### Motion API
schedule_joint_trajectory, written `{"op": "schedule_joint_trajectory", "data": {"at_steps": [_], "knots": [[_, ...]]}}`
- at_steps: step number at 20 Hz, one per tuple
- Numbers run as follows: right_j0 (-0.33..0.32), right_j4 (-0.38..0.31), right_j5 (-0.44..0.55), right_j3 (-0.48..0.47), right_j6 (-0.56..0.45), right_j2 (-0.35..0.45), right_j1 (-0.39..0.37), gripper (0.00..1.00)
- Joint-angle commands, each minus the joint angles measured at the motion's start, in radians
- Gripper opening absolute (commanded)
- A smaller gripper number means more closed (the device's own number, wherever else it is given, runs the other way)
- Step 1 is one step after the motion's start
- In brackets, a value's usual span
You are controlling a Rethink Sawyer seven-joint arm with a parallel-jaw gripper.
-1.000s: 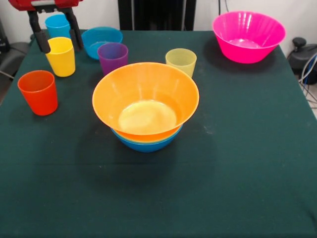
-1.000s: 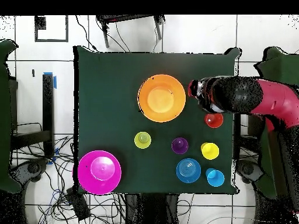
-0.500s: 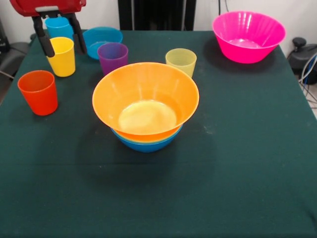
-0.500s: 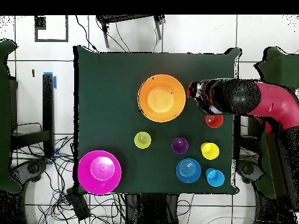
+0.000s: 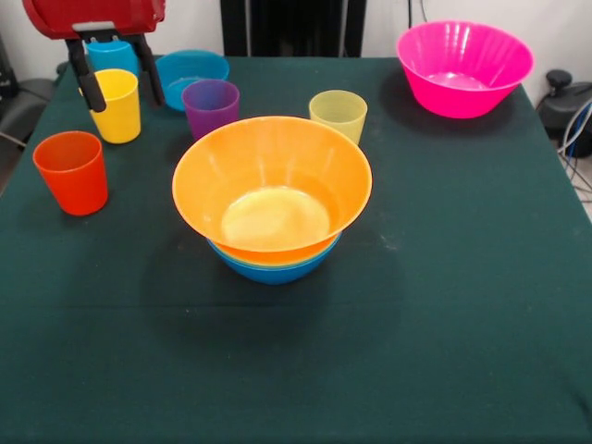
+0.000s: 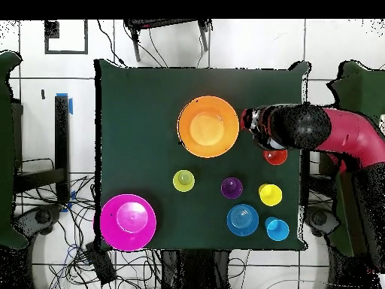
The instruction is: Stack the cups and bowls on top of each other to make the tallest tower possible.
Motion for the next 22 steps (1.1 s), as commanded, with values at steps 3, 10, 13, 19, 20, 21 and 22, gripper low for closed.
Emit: {"op": "schedule_joint_trajectory", "data": {"at_steps": [3, 10, 13, 19, 20, 21, 22], "knots": [[0.012, -0.004, -0.032, 0.054, -0.014, -0.05, 0.076, 1.0], [0.017, -0.017, -0.048, 0.055, -0.008, -0.056, 0.076, 1.0], [0.014, -0.004, -0.042, 0.062, -0.003, -0.052, 0.077, 1.0], [0.007, -0.016, -0.004, 0.044, -0.052, -0.048, 0.069, 1.0], [0.004, -0.017, 0.0, 0.04, -0.06, -0.048, 0.07, 1.0], [0.001, -0.018, 0.005, 0.036, -0.068, -0.047, 0.071, 1.0], [-0.002, -0.024, 0.002, 0.031, -0.076, -0.047, 0.073, 1.0]]}}
